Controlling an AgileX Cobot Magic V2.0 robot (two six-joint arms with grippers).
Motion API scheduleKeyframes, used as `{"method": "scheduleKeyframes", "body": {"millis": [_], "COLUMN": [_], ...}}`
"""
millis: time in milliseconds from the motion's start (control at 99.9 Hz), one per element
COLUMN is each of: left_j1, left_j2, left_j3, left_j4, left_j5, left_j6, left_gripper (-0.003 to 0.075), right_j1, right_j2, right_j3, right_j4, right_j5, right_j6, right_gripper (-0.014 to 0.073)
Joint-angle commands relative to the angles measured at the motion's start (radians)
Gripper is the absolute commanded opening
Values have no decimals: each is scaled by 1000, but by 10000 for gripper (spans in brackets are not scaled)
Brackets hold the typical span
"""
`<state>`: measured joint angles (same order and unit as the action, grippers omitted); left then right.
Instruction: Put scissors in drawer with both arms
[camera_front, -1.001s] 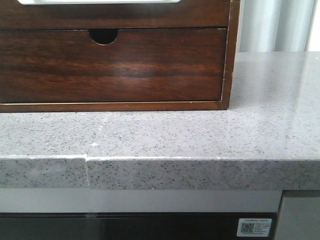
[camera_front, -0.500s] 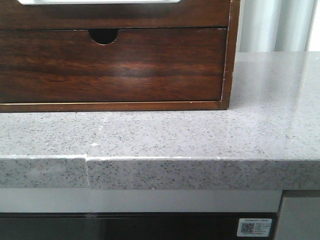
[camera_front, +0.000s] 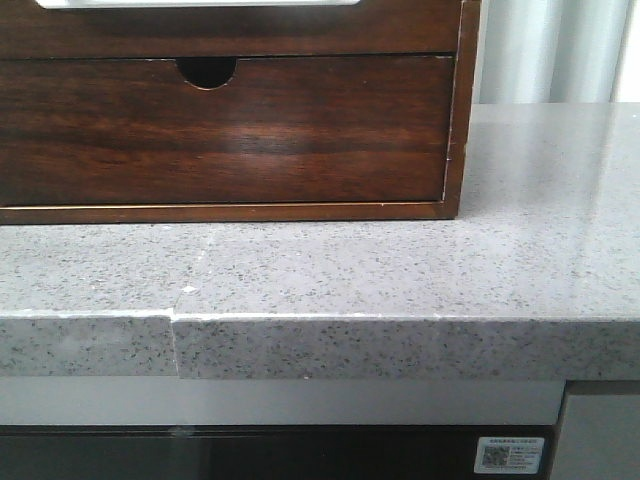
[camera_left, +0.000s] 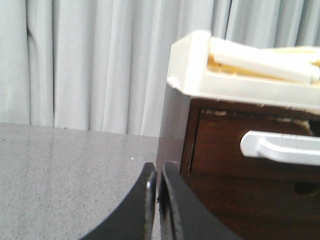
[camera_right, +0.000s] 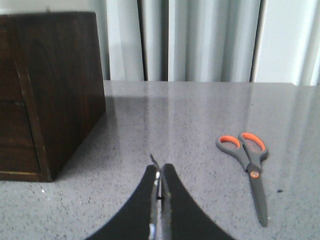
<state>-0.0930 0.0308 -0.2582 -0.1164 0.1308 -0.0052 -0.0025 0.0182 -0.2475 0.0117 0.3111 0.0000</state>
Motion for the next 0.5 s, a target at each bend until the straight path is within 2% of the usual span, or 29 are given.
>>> {"method": "scheduleKeyframes", "body": {"millis": [0,240,490], "left_j1": [0,0,0], "left_j2": [72,245,303], "left_j3": [-96,-279,-311], "left_j4": [-12,-12,2], "left_j5": [-13,144,162], "left_j6": [-4,14,14], "left_gripper": [-20,-20,-20], "right_j1": [-5,-5,-5], "right_j2": [69,266,349], "right_j3": [-102,-321,-358], "right_j4": [2,-12,-19], "right_j5": [-23,186,176], "right_j6": [-9,-9,-9], "right_gripper": [-69,-69,-69]}}
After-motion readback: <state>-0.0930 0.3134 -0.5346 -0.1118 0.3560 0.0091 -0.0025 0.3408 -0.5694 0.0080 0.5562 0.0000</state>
